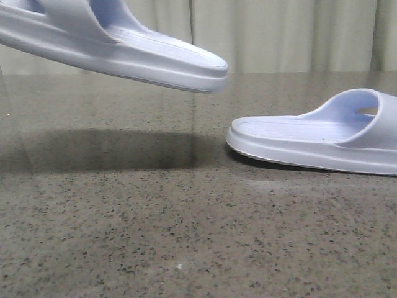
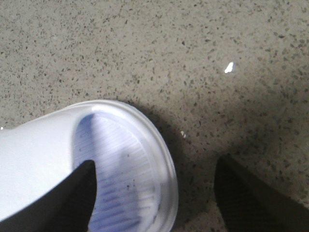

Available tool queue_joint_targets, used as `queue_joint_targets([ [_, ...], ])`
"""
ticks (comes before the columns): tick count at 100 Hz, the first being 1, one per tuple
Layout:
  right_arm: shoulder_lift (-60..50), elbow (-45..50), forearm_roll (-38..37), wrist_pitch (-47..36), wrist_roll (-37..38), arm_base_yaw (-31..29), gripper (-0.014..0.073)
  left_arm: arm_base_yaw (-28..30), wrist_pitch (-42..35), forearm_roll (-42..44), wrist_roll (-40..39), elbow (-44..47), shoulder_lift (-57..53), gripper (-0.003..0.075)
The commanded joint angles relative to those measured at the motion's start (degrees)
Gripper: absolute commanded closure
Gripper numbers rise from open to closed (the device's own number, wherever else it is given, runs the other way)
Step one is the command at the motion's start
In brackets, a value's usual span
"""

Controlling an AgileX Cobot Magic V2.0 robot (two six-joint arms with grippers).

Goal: Insert blue slippers together front up
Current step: 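Grasp the heel rim of the other slipper with the right gripper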

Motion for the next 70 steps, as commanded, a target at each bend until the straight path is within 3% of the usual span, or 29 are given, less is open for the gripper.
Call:
queue_joint_targets([
  [1,0.01,-1.45,0.05,-3.92,0.11,-0.33,0.0151,0.21,-2.42,-1.9,0.03,-1.48,-0.6,0.0704],
  [70,4.8,-1.45,8.93,-4.85,0.11,-0.23,0.0151,0.21,-2.42,-1.9,0.03,-1.48,-0.6,0.0704],
])
